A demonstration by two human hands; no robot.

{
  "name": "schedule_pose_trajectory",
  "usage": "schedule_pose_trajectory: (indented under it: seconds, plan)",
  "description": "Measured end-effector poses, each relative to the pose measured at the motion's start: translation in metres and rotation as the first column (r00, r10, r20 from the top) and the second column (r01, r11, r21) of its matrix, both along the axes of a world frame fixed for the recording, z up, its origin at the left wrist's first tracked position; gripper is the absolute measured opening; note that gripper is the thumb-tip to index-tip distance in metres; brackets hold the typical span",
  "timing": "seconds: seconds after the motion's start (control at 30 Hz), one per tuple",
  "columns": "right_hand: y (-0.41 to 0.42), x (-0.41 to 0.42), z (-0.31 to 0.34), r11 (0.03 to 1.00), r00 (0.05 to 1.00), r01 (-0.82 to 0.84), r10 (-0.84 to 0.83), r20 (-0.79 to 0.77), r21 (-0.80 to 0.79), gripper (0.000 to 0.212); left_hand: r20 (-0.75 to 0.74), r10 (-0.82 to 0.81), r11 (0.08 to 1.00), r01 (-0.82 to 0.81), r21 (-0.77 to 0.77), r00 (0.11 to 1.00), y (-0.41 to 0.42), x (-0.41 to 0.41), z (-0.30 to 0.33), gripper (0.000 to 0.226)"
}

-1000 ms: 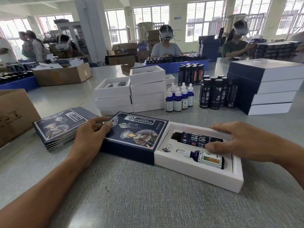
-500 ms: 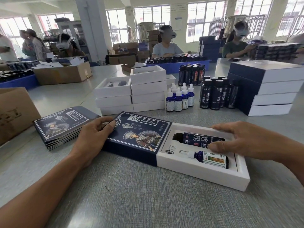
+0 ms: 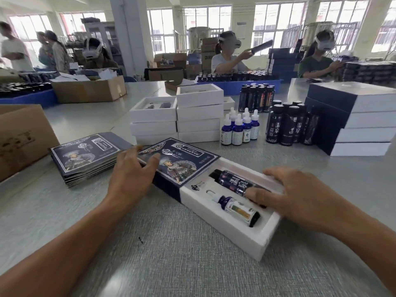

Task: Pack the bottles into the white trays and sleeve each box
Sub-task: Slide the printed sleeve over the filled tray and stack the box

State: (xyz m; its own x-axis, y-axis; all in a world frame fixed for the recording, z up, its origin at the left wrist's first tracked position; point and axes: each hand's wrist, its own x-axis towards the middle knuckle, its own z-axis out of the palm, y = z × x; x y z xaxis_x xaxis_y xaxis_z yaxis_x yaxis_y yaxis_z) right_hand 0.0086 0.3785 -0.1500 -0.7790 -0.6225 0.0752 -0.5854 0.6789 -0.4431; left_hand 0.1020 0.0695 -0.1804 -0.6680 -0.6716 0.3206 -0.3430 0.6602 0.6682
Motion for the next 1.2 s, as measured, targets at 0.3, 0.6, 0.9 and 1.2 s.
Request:
schedule_pose_trajectory:
  seconds: [0.3,0.6,0.9,1.2]
  plan:
    - [0.0,0.031,0.015,0.91,0.878,-0.415,0.399,0.265,0.005,0.1,-0.015,-0.104,0.979,0.105,0.176,0.994,-0.009,-0.005,0.004,0.048]
    - [-0.008,0.042,0.016,0.896,0.861,-0.443,0.435,0.263,-0.032,0.11,-0.047,-0.223,0.936,0.227,0.27,0.974,-0.007,-0.01,0.006,0.047]
    - [-0.006,0.034,0.015,0.899,0.867,-0.431,0.437,0.239,-0.081,0.108,0.013,-0.25,0.941,0.239,0.239,0.968,-0.013,-0.014,0.003,0.05]
    - [-0.015,0.037,0.003,0.914,0.909,-0.383,0.398,0.12,-0.131,0.097,0.044,-0.245,0.947,0.23,0.224,0.968,-0.014,-0.016,-0.002,0.053]
